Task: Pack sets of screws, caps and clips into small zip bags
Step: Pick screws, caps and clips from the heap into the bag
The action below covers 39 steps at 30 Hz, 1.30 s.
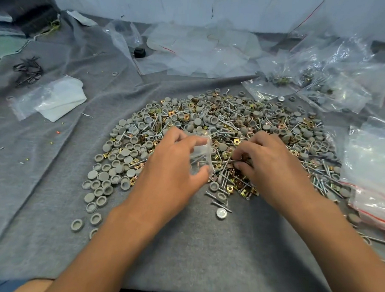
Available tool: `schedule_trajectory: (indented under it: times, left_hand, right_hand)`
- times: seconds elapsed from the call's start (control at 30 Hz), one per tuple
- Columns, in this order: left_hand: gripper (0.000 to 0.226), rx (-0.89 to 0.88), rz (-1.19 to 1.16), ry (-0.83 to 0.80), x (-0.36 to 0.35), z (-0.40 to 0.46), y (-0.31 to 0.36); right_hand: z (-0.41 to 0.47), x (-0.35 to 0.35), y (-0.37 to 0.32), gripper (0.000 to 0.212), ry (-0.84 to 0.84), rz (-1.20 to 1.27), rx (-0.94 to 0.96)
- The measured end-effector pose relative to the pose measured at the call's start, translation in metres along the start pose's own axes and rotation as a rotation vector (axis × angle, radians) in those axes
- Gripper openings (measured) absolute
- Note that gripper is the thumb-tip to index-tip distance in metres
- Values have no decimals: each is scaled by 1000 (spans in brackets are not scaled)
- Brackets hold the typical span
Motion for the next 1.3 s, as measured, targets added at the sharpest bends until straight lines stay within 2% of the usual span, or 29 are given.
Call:
schedule_trajectory:
  times: [0.13,0.3,0.43,0.6,0.77,0.83,0.9,1.0,1.07,1.17,1.3]
  left_hand:
    - [57,0,4,3,1,1,0]
    - [57,-3,4,8,0,0,-1]
    - [57,-3,9,7,0,1,0]
    - [58,9,13,-1,-2,2,-2]
    - [59,9,16,-2,-2,2,-3]
    - [59,7,16,-2,-2,2,-3]
    - [59,5,11,-3,-2,2,-3]
    - [58,5,3,-1,-3,2,-2]
    - [57,-3,4,1,-4,2,-1]
    - [55,-13,1,3,-4,1,0]
    - [53,-18,6,4,-4,2,-1]
  right_hand:
    - [-2,-2,0,12,-5,16,5]
    - [0,-3,5,13,27,246,-67]
    - [0,-6,-2,13,7,300,-35]
    - [1,-3,-5,11,42,107,99]
    - [5,0,-1,9,-52,-2,166]
    - [5,0,2,7,-99,119,154]
    - [3,6,6,9,-116,354,89]
    - [-2,24,5,6,87,586,109]
    - [-4,30,-9,13,213,595,212]
    - [-4,25,-32,16,259,485,318]
    - [-6,11,-44,17,273,220,379]
Point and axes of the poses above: each hand's wrist, its own z-axis towards the middle knuckle, its own x-axis out of the back of the hand, y = z × x, the point moved 3 cm from there along z, towards the middle knuckle, and after that the axes turned 6 degrees about x, right-handed, at the moved point
